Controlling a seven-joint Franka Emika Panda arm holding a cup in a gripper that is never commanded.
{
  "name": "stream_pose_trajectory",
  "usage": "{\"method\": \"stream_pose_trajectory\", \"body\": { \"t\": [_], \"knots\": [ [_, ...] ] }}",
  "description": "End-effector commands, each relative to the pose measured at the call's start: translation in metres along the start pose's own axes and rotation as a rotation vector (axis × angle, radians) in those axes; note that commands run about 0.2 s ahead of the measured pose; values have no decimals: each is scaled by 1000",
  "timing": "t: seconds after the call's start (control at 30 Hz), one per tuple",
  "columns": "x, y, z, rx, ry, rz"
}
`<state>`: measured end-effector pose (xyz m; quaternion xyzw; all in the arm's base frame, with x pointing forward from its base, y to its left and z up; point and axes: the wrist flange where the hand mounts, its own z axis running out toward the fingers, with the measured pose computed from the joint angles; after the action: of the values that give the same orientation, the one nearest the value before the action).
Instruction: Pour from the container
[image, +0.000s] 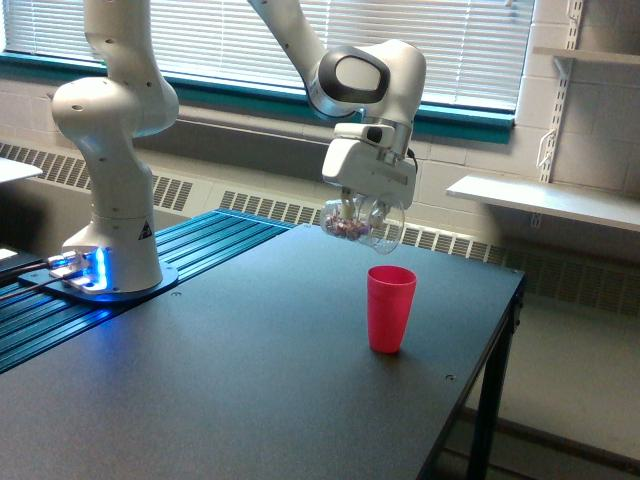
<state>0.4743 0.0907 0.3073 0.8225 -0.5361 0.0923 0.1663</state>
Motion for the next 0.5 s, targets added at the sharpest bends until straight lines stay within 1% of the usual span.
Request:
{"method": "stream_pose_trajectory", "body": {
  "t": [0.03,0.23,0.4,0.5],
  "knots": [
    [8,-2,0,-44,-13,-30],
    [17,-6,1,-65,-28,-21],
    [19,-10,-1,-82,-37,-36],
    [19,-11,-2,-98,-61,-40]
  ]
}}
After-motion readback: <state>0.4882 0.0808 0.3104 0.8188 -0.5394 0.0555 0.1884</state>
